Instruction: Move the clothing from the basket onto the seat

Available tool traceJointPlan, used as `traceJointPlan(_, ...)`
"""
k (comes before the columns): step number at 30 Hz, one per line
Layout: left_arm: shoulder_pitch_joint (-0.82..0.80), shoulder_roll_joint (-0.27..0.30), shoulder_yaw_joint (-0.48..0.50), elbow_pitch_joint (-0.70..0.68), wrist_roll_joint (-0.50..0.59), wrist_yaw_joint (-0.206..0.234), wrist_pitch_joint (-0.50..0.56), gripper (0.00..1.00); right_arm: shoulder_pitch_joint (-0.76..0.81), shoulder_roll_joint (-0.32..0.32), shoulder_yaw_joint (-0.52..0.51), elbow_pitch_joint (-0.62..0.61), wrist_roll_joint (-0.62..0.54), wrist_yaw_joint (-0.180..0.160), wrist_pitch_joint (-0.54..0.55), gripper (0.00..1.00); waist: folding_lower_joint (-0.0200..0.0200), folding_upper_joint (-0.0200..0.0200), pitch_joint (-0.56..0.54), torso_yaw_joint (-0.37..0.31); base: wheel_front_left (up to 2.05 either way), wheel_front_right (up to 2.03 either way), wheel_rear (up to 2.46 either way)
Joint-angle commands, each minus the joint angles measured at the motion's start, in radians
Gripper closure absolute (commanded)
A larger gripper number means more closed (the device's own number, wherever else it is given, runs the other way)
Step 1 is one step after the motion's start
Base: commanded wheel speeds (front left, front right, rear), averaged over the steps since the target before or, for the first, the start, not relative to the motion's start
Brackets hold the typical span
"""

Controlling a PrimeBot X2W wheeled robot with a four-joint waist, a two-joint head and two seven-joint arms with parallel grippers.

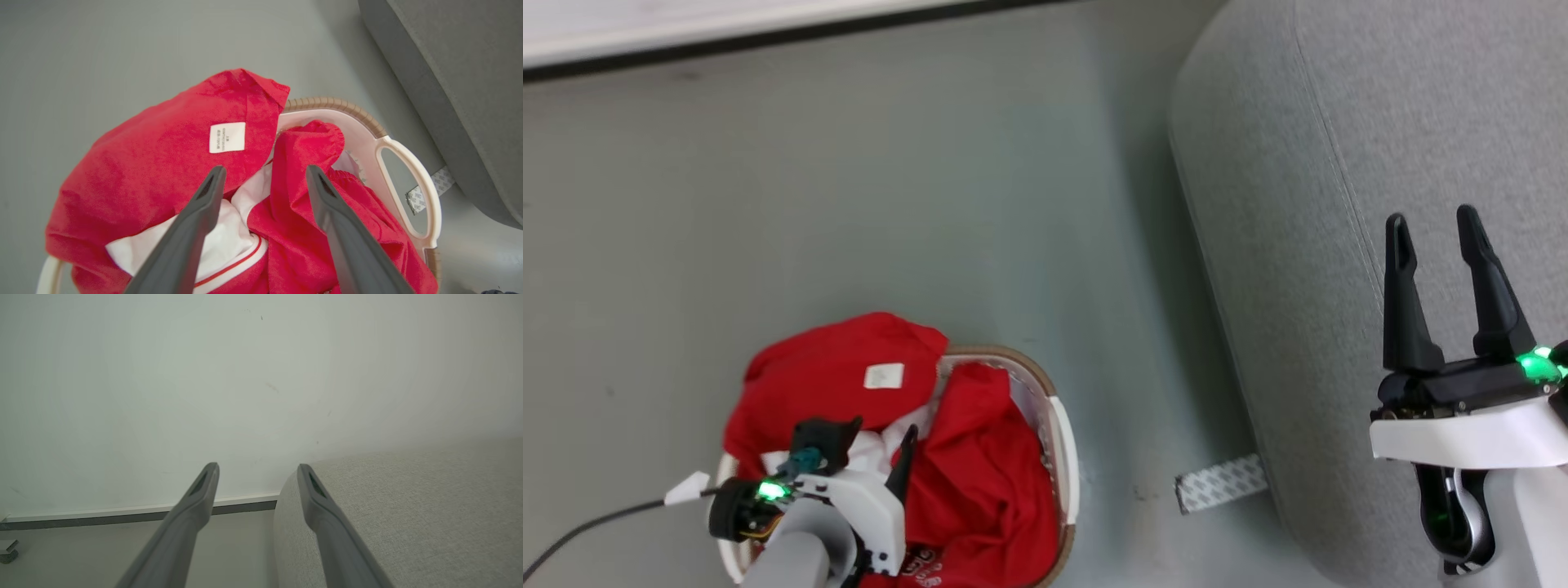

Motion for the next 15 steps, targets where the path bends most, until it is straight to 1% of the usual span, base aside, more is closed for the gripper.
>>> traceJointPlan(1,-0.036,0.019,-0.007,0.058,0.008,-0.007,0.013,0.0,-0.026,0.008,-0.004,-0.008,0.01,-0.002,0.0,0.0,-0.0002,0.0,0.082,-0.067,0.0,0.0,0.0)
traceJointPlan(5,-0.1,0.043,-0.028,0.184,0.012,-0.018,0.054,0.0,-0.051,0.019,-0.002,-0.015,0.023,-0.002,0.0,0.0,-0.0002,0.0,0.142,-0.106,0.0,0.0,0.0)
traceJointPlan(8,-0.139,0.059,-0.034,0.252,0.005,-0.023,0.083,0.0,-0.067,0.026,0.0,-0.015,0.03,-0.002,0.0,0.0,-0.0002,0.0,0.181,-0.135,0.0,0.0,0.0)
traceJointPlan(11,-0.173,0.073,-0.044,0.304,-0.002,-0.025,0.111,0.0,-0.075,0.034,0.0,-0.015,0.038,-0.002,0.0,0.0,-0.0002,0.0,0.218,-0.158,0.0,0.0,0.0)
traceJointPlan(15,-0.21,0.088,-0.057,0.34,-0.009,-0.029,0.151,0.0,-0.09,0.04,0.003,-0.018,0.047,-0.002,0.0,0.0,-0.0002,0.0,0.265,-0.182,0.0,0.0,0.0)
